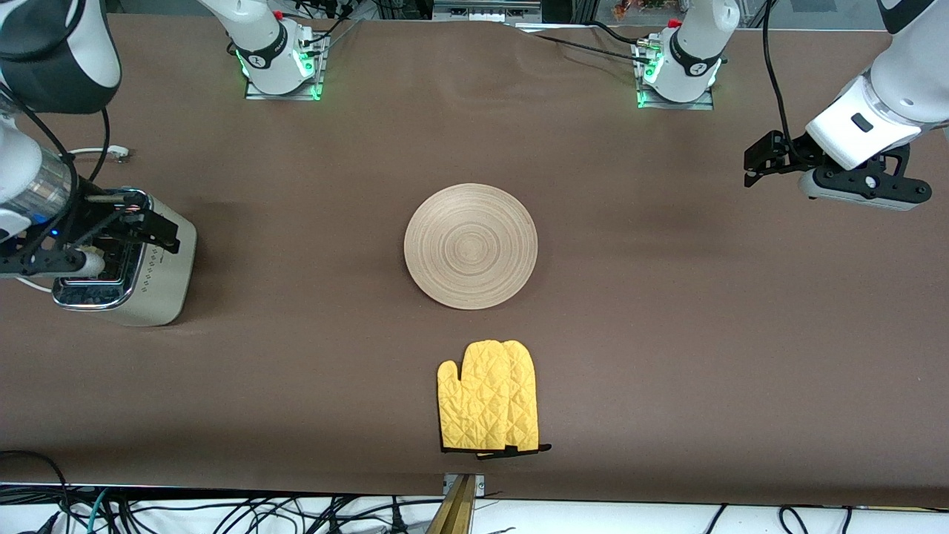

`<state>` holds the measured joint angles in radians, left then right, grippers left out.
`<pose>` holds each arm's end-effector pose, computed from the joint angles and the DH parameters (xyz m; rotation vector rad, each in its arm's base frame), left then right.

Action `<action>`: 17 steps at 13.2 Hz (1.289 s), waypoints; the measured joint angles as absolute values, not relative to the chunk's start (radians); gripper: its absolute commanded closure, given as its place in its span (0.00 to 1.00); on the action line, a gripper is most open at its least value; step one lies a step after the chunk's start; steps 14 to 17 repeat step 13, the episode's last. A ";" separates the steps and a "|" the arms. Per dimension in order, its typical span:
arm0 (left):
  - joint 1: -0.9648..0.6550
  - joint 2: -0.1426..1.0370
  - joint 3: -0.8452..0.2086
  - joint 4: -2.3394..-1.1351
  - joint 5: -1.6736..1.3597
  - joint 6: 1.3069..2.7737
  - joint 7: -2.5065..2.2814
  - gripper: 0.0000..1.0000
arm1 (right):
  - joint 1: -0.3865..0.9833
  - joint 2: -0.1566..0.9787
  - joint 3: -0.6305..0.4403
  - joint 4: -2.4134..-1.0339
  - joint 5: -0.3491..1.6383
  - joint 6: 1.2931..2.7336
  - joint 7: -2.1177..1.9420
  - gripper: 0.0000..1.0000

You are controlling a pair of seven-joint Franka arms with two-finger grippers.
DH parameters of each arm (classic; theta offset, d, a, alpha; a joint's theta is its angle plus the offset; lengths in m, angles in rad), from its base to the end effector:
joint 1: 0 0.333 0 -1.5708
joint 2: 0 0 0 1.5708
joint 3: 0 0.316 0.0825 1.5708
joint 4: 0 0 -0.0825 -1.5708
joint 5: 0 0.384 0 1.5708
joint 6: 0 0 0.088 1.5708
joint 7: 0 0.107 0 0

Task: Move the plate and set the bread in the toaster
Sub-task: 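Open the right gripper and raise it away from the toaster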

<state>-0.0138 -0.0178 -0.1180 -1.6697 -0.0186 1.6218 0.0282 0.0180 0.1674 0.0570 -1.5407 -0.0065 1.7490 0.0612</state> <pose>0.5460 -0.0748 0.5919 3.1165 -0.2478 -0.0485 0.6164 0.0431 0.5568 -3.1350 -0.0217 -0.0641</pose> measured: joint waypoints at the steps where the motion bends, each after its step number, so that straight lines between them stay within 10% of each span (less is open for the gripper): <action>1: -0.014 -0.018 -0.118 -1.670 -0.019 1.622 0.028 0.00 | 0.011 0.143 0.074 -1.557 -0.006 1.749 0.065 0.00; 17: -0.014 -0.018 -0.118 -1.670 -0.019 1.622 0.028 0.00 | -0.058 0.081 0.120 -1.660 -0.007 1.742 0.080 0.00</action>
